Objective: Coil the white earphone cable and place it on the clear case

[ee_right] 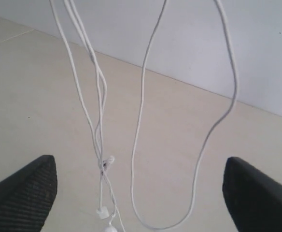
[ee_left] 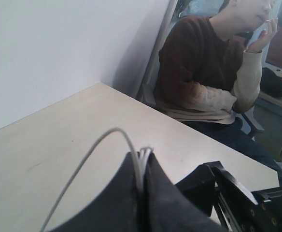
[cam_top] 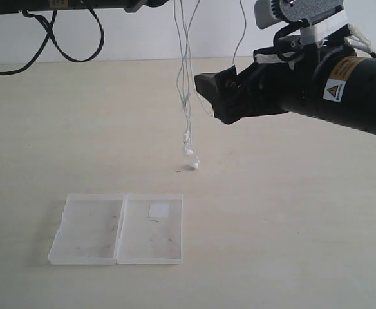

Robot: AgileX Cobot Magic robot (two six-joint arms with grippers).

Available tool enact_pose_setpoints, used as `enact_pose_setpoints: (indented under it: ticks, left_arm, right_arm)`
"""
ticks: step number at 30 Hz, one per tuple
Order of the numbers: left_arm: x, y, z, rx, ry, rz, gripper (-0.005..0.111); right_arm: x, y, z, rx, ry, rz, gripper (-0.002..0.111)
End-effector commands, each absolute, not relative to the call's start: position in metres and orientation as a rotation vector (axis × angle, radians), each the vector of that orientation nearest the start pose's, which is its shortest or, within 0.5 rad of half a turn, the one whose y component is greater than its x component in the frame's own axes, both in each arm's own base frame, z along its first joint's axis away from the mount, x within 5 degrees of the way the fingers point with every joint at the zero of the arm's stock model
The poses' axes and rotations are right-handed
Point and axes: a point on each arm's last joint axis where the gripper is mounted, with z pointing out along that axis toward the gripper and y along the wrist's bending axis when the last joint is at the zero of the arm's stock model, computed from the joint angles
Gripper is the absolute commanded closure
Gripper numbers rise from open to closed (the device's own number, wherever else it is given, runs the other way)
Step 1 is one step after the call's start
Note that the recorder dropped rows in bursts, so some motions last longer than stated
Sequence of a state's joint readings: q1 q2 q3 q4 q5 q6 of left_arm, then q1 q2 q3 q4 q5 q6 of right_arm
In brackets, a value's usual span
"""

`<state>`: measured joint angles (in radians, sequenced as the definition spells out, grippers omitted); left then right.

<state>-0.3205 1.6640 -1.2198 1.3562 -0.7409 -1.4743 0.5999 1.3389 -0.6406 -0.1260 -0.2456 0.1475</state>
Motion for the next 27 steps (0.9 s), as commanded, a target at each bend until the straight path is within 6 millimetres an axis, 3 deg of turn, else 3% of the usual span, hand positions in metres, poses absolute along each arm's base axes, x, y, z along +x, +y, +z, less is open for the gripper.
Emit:
enact_pose_setpoints:
  ticks: [1,11,17,27]
  left_arm:
    - [0.337,-0.174,0.328,0.635,1.647,-1.014,0.107]
    - [0.336,-0.174,0.328,0.632,1.649,-1.023,0.107]
    - [0.337,-0.174,0.33,0.59,1.653,-1.053,0.107]
    - [0.339,-0.173,0.329,0.574,1.666,-1.03,0.107]
  right_arm:
    - [0.228,0.159,0.254,-0.602,1.816,0.429,0.02]
    - [0.231,0.16,0.252,-0.573,1.805,0.432,0.02]
    - [0.234,0.16,0.238,-0.532,1.915,0.431,0.014]
    - [0.235,0.16,0.243,-0.535,1.859,0.431,0.012]
